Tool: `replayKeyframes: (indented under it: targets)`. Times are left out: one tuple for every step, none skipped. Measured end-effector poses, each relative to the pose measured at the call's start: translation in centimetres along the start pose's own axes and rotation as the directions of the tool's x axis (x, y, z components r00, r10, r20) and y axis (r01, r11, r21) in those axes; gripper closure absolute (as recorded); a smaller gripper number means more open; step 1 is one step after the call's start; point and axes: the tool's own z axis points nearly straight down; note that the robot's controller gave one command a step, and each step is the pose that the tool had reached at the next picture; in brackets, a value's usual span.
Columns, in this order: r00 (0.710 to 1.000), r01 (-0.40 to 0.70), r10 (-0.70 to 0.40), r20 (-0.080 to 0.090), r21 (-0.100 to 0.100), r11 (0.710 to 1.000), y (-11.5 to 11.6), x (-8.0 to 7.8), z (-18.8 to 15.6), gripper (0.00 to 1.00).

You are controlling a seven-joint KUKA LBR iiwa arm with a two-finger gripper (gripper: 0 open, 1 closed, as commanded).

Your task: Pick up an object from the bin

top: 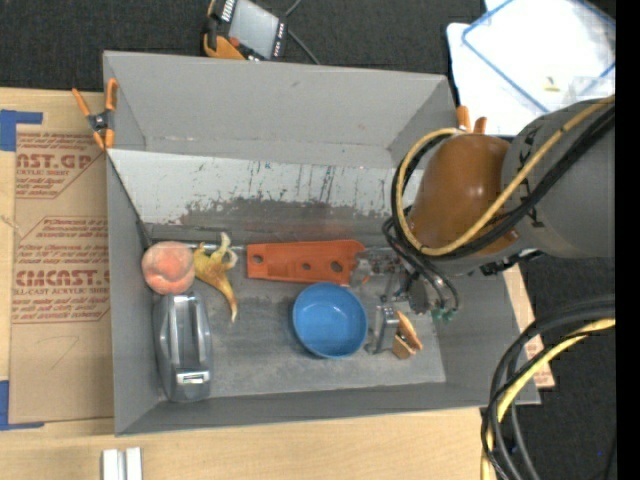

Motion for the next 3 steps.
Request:
replayKeyframes:
  targets:
    - [0.986,0.168,-0.168,-0.003,-0.002,0.986,3.7,0.9,5.5,0.00]
    - [0.991,0.137,-0.137,0.000,0.000,0.991,1.8,0.8,5.8,1.00]
    - [0.991,0.137,-0.137,0.000,0.000,0.991,1.8,0.8,5.8,1.00]
